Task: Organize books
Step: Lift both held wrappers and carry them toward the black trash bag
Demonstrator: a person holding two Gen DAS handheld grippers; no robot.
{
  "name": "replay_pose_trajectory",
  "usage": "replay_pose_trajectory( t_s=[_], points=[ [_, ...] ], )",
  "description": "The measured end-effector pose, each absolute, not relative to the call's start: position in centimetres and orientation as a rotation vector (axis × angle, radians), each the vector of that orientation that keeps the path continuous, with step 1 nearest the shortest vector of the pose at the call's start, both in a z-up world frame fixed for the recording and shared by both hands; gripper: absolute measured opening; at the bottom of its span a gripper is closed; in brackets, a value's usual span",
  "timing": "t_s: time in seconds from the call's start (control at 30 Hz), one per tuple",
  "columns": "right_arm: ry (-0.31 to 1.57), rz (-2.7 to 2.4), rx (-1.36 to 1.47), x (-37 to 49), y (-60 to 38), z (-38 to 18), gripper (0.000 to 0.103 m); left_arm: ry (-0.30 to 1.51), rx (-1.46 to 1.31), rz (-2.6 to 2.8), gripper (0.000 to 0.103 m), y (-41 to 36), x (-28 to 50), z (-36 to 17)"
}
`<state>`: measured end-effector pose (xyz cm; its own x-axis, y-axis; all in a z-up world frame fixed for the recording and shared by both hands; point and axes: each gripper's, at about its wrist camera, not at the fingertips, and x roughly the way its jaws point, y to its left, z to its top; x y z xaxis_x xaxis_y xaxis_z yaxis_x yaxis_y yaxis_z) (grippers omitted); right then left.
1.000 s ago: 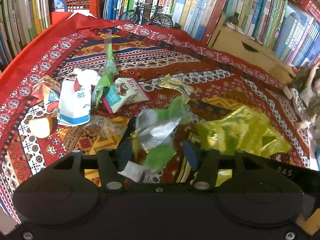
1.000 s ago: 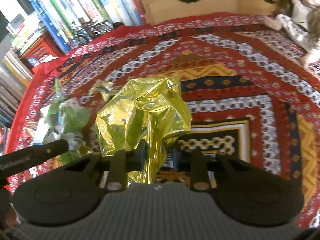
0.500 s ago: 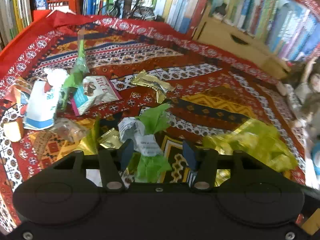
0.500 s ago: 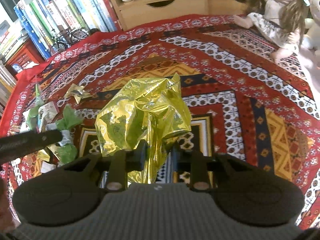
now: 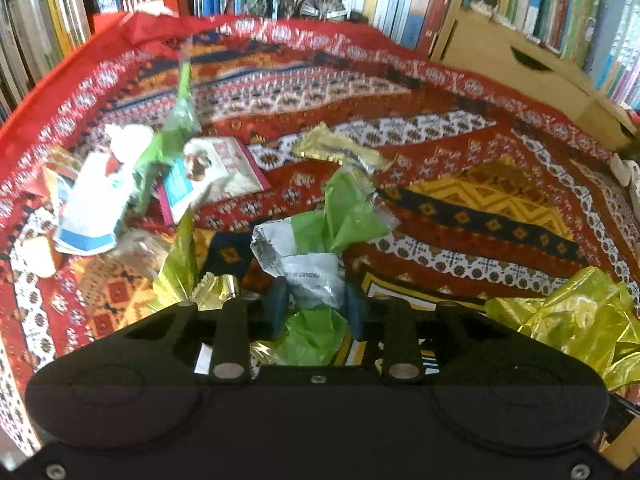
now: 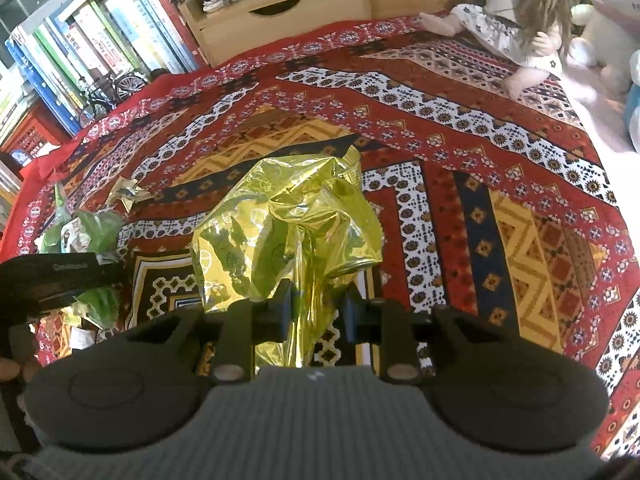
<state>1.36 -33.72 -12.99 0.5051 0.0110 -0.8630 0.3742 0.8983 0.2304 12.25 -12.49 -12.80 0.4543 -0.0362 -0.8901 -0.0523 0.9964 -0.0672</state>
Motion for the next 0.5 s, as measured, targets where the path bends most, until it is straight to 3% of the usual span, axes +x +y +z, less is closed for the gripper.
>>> replay_pose_trajectory(
  t_s=[0.5],
  points=[
    [0.959,-0.185,0.4,-3.1,-29.4,-9.8,0.03,0.999,-0.11,-0.053,0.028,-9.6,4.8,-6.8]
  ],
)
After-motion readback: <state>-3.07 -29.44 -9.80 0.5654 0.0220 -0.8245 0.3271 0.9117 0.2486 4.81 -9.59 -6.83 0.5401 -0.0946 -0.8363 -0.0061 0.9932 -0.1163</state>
